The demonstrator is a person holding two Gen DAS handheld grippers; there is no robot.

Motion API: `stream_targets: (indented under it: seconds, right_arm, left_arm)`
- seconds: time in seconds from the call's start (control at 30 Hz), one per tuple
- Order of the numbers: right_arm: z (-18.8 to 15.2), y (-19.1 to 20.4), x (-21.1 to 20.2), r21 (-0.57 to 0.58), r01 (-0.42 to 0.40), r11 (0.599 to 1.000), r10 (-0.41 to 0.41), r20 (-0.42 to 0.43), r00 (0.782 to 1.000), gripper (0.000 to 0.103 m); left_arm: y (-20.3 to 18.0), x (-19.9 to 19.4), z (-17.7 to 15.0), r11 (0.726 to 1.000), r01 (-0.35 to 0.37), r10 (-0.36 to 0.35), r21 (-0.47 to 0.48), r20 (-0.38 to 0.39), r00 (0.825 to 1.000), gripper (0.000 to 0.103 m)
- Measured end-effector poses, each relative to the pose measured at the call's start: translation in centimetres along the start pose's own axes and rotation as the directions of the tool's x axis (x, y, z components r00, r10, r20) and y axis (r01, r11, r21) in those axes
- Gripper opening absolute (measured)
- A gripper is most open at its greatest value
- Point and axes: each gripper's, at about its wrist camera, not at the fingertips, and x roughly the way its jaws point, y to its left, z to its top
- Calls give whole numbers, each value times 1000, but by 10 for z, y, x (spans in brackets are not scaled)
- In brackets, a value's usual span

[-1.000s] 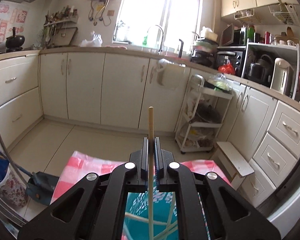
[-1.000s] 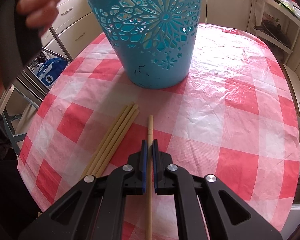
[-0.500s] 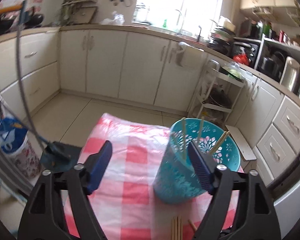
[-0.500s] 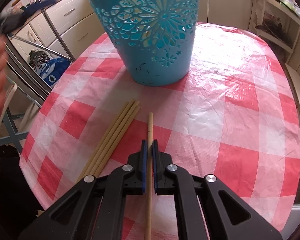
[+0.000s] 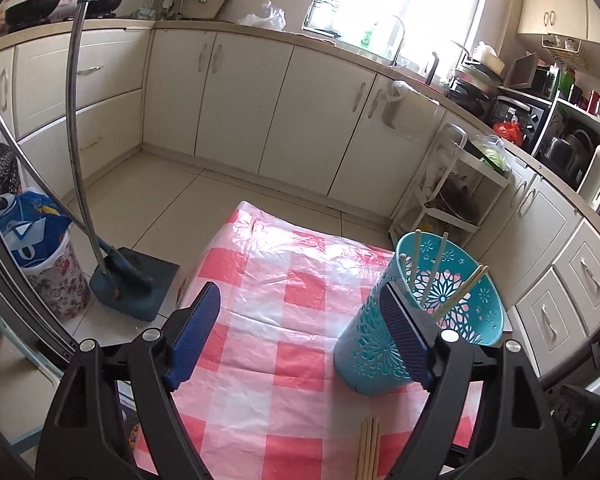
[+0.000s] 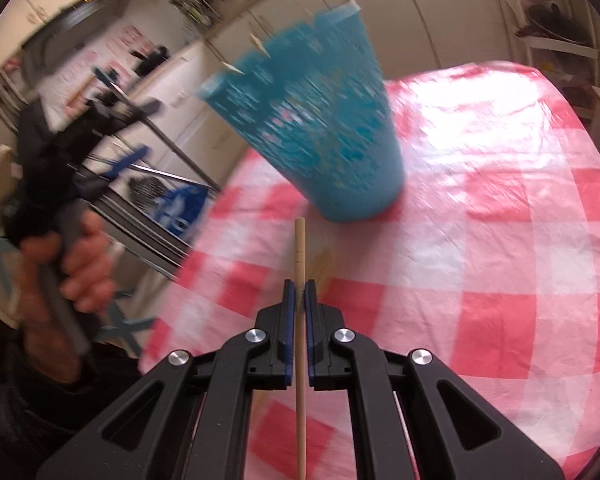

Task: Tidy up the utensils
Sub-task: 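Carry the held stick over the teal basket and open the right gripper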

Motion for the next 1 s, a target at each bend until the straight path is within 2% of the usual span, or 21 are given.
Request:
stream_targets:
  seconds: [0.1, 0.23, 0.4, 0.7, 1.0]
  right_arm:
    - [6, 9, -13, -5, -72, 997, 72, 45, 996, 6]
    - [18, 22, -35, -13, -167, 986, 167, 129, 977, 6]
    - [34, 39, -55, -44, -210, 977, 215, 215, 953, 5]
    - [80, 52, -92, -68, -208, 976, 219, 319, 922, 5]
    - [138, 73, -125, -105, -104, 989, 137, 392, 910, 5]
  left_arm:
    - [3, 0, 2, 1000, 10, -10, -16, -4, 1000, 78]
    - [6, -2, 4, 999, 19, -19, -29, -2, 1000, 78]
    - [11, -4, 6, 999, 25, -25, -48, -5, 1000, 78]
    - [17, -2, 10, 996, 33, -33, -85, -7, 999, 78]
    - [21, -1, 11, 992, 46, -48, -117, -13, 999, 78]
